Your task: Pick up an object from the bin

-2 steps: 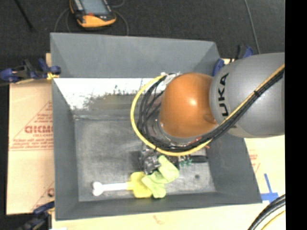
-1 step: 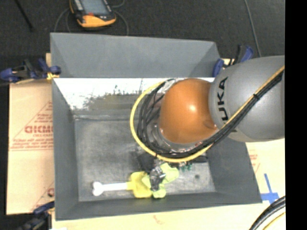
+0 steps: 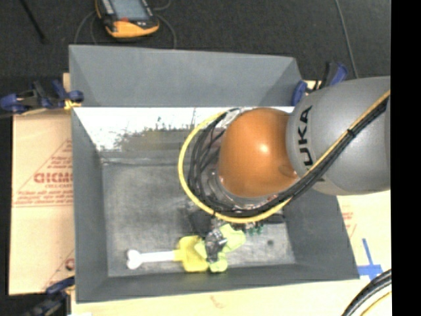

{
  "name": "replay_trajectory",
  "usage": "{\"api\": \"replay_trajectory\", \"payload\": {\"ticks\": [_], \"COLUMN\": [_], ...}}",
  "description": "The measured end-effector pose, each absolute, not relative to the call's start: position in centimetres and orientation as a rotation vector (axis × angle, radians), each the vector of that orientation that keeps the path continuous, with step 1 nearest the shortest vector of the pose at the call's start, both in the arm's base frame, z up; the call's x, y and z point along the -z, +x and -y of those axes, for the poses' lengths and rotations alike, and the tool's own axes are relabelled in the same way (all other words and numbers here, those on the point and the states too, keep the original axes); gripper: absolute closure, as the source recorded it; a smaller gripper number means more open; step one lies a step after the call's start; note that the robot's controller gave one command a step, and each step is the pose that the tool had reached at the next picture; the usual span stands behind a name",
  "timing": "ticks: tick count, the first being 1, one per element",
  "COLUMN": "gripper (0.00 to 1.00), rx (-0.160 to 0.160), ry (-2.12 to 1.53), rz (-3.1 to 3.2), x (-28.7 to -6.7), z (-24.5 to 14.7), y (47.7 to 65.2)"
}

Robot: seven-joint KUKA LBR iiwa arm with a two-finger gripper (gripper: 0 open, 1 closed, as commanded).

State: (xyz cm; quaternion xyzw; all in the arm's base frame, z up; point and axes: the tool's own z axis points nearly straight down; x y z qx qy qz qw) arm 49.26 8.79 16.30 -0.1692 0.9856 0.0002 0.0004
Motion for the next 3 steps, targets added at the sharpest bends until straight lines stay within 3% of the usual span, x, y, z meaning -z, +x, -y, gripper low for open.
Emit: {"api": "replay_trajectory", "payload": {"ticks": [1, 2, 3], "gripper": [0.0, 0.0, 1.0], "rx": [-0.001, 0.001, 0.002], "ry": [-0.538, -0.887, -1.168], "rz": [-3.093, -3.015, -2.891], "x": [-16.2, -13.8, -7.4], "z": [-8.8, -9.1, -8.3], "y": [49.2, 49.0, 48.7]}}
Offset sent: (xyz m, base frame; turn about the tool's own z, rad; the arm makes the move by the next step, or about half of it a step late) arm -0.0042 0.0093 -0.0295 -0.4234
